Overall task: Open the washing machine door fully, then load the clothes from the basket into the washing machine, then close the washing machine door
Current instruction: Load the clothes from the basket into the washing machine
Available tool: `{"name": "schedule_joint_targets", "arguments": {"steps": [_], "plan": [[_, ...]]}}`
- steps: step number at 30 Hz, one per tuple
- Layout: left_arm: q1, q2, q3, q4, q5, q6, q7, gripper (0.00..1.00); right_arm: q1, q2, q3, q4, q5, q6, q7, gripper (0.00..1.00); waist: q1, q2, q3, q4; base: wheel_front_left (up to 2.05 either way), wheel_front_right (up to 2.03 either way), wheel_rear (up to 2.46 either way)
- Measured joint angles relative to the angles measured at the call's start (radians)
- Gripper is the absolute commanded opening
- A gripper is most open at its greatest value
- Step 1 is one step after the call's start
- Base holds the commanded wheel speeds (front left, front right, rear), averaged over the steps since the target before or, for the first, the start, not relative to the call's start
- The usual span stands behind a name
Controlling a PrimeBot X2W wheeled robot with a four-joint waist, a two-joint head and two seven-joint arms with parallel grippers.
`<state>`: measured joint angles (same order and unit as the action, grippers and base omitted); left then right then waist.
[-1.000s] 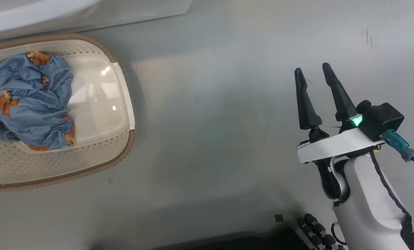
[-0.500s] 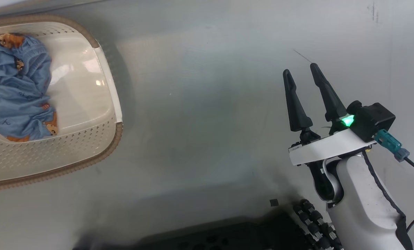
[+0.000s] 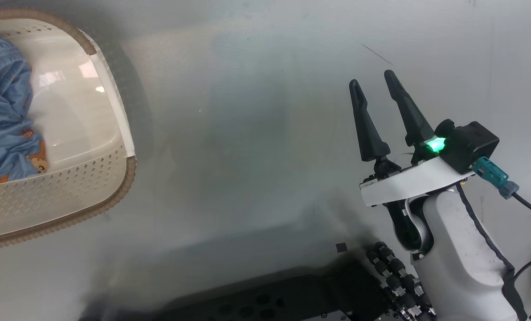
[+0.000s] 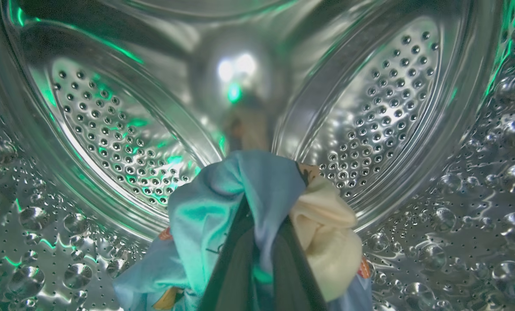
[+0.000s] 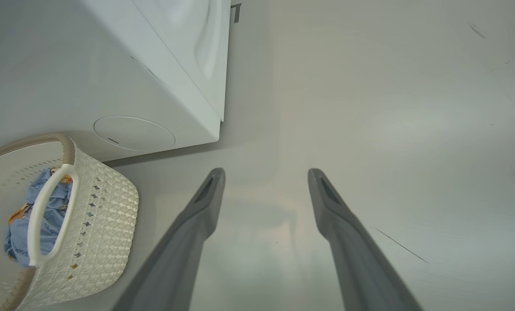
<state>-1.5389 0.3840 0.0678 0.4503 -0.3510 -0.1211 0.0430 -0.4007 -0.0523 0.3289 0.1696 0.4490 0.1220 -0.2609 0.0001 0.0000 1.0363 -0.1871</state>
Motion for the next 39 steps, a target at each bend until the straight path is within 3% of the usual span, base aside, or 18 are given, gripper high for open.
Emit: {"name": "schedule_joint_targets", "arguments": {"steps": [13,14,15,16,26,39], "plan": [[-0.01,0.022,-0.077,0.063,-0.092,0.0,0.079,0.0,-0.023,0.0,0.002,0.003,0.012,0.0,0.0,1.0,0.0,0.0,0.006,-0.009,0.0,0.0,0.0],[-0.012,0.025,-0.077,0.063,-0.097,0.0,0.075,0.21,-0.025,0.0,0.002,0.003,0.013,0.0,0.0,1.0,0.0,0.0,0.006,-0.01,0.0,0.0,0.0],[-0.014,0.03,-0.078,0.063,-0.099,0.0,0.069,0.64,-0.025,0.0,0.001,0.003,0.015,0.0,0.0,1.0,0.0,0.0,0.005,-0.011,0.0,0.0,0.0],[-0.017,0.035,-0.08,0.064,-0.1,0.0,0.068,1.0,-0.027,0.0,0.001,0.003,0.016,0.0,0.0,1.0,0.0,0.0,0.005,-0.011,0.0,0.0,0.0],[0.011,0.051,-0.105,0.107,-0.116,-0.001,0.008,1.0,-0.044,0.0,-0.029,0.009,0.017,0.0,0.0,1.0,0.0,0.0,-0.029,-0.009,0.0,0.0,0.0],[0.171,0.034,-0.107,0.156,-0.138,-0.004,-0.128,1.0,-0.061,0.0,-0.074,0.034,-0.012,0.0,0.0,1.0,0.0,0.0,-0.115,0.02,0.0,0.0,0.0]]}}
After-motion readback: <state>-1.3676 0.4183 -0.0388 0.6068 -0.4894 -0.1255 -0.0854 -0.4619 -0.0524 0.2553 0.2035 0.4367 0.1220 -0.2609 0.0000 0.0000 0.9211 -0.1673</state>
